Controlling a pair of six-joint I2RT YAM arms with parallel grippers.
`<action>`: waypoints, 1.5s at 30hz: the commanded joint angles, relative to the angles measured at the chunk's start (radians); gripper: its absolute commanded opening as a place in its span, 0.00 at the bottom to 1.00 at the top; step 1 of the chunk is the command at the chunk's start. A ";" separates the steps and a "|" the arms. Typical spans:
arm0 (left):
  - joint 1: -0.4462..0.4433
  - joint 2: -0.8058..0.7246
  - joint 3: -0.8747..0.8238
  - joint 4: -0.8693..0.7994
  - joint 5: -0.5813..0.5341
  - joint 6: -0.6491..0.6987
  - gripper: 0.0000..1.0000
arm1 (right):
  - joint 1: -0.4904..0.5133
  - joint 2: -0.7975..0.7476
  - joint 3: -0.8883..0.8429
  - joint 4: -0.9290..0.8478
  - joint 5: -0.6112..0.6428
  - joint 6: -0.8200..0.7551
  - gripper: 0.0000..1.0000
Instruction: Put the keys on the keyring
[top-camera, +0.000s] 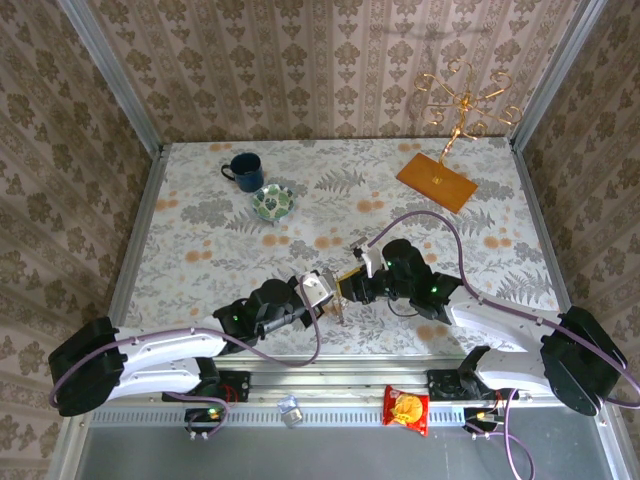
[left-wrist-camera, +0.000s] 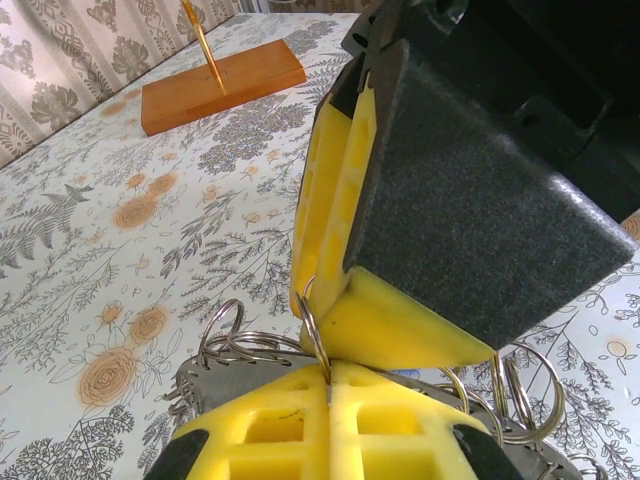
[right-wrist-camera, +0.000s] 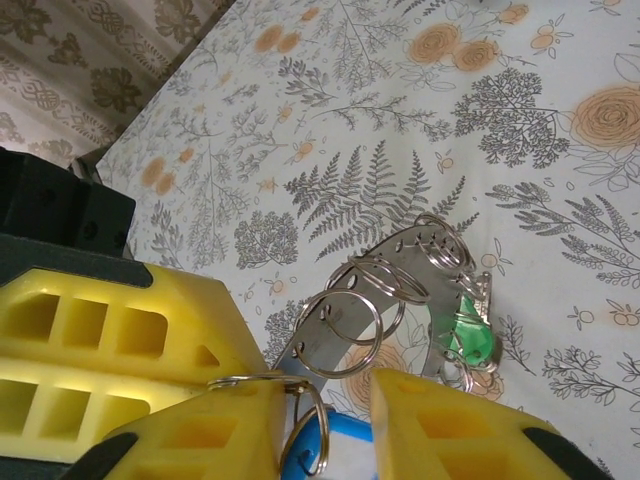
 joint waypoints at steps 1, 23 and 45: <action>-0.013 0.012 0.017 -0.015 -0.008 0.030 0.00 | 0.016 0.016 0.019 -0.008 -0.039 -0.022 0.25; -0.013 -0.044 0.040 -0.076 -0.116 0.095 0.17 | 0.047 0.039 0.059 -0.062 -0.063 -0.081 0.17; 0.014 -0.121 0.015 -0.070 -0.018 0.112 0.20 | 0.057 0.050 0.075 -0.096 -0.063 -0.107 0.16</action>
